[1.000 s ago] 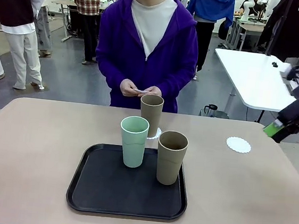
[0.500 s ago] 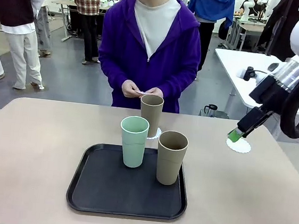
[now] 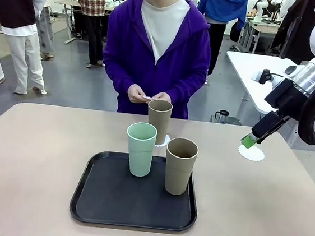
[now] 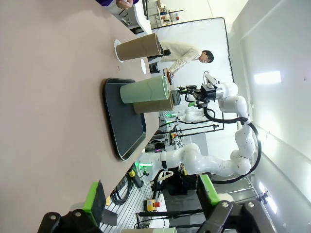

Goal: Place coasters on the table and set cups on them.
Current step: Take one Reusable plastic cup from the Flat Tray and place it on a coaster set by the human.

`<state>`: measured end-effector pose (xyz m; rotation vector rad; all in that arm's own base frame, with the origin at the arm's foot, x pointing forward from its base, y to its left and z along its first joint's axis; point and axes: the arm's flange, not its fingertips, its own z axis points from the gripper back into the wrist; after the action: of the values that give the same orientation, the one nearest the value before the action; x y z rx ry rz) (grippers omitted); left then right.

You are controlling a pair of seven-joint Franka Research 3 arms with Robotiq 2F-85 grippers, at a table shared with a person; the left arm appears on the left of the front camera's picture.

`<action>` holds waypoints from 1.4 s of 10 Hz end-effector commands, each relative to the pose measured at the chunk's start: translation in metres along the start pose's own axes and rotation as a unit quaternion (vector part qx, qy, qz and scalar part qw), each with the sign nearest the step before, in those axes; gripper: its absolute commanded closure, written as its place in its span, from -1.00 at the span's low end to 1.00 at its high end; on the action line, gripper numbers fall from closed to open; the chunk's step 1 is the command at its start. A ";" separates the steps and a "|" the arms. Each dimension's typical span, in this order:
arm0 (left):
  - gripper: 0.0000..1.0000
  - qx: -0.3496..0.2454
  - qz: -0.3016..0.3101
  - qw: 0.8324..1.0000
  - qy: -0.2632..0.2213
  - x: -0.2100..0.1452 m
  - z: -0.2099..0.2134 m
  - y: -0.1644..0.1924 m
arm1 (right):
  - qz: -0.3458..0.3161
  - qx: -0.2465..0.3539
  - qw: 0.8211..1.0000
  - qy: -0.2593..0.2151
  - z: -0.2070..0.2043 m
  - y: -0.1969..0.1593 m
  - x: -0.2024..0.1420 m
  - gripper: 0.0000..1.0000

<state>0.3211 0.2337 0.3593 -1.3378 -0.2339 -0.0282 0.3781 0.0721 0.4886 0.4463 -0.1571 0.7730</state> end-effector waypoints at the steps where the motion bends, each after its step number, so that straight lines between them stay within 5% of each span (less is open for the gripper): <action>1: -1.00 0.000 -0.002 1.000 -0.003 -0.001 0.001 -0.001 | 0.099 0.014 0.994 -0.042 -0.018 -0.011 -0.007 -1.00; 5: -1.00 0.000 -0.002 1.000 -0.003 -0.001 0.001 -0.001 | 0.210 0.170 0.930 -0.248 -0.034 -0.058 -0.026 -1.00; 7: -1.00 0.000 -0.002 1.000 -0.003 -0.001 0.001 -0.001 | 0.241 0.227 0.900 -0.284 -0.038 -0.070 -0.039 -1.00; 11: -1.00 0.000 -0.002 1.000 -0.003 -0.001 0.001 -0.001 | 0.186 0.138 0.929 -0.290 -0.079 -0.085 -0.043 -1.00; 14: -1.00 0.000 -0.002 1.000 -0.003 -0.001 0.001 -0.001 | 0.185 0.154 0.930 -0.276 -0.075 -0.091 -0.050 -1.00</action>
<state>0.3210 0.2337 0.3592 -1.3379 -0.2340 -0.0281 0.4067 0.0237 0.3703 0.9114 -0.6656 1.0236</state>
